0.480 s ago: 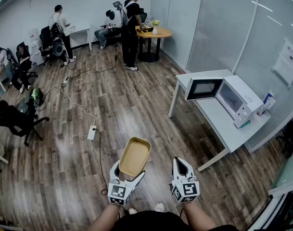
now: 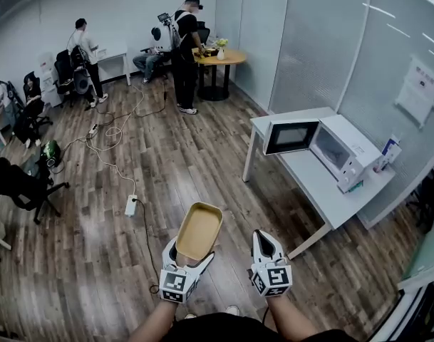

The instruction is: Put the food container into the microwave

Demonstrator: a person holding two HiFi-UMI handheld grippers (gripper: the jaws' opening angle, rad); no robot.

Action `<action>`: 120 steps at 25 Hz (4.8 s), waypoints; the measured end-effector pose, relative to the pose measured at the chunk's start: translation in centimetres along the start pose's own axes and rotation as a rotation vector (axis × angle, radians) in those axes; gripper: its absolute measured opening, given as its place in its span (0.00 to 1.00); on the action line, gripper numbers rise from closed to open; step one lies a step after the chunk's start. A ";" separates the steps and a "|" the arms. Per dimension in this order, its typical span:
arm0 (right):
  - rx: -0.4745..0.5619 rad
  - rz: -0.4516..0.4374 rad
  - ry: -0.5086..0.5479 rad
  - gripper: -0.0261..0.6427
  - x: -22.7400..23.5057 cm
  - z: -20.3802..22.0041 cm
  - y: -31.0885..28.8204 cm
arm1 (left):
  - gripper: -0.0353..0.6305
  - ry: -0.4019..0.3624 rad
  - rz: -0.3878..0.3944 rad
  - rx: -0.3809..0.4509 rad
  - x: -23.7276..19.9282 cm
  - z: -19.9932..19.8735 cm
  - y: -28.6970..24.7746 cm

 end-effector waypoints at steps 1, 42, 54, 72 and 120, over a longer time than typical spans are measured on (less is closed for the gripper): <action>0.010 -0.003 -0.012 0.05 0.5 -0.1 0.2 | 0.79 0.000 0.002 0.000 0.4 -0.1 -0.3; 0.027 0.130 -0.056 0.05 4.1 -1.4 -13.6 | 0.79 -0.004 0.233 0.054 -8.9 -3.3 -16.2; 0.010 0.108 -0.035 0.05 5.3 -0.6 -17.8 | 0.79 -0.013 0.302 0.028 -10.0 -3.2 -21.4; 0.035 0.145 -0.027 0.05 21.3 -0.6 -25.7 | 0.79 -0.043 0.338 -0.007 -7.6 -5.4 -37.8; 0.004 0.626 -0.009 0.05 41.3 0.1 -37.9 | 0.79 -0.110 0.879 -0.018 -4.0 -8.2 -69.2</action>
Point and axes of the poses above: the fingertips, and each gripper's own axes: y backward along the fingers, x to its right, z out of its underside, the point moved 5 cm from there along y, backward along the fingers, and after that the axes turned 7 degrees about z, right-handed, at the moved point
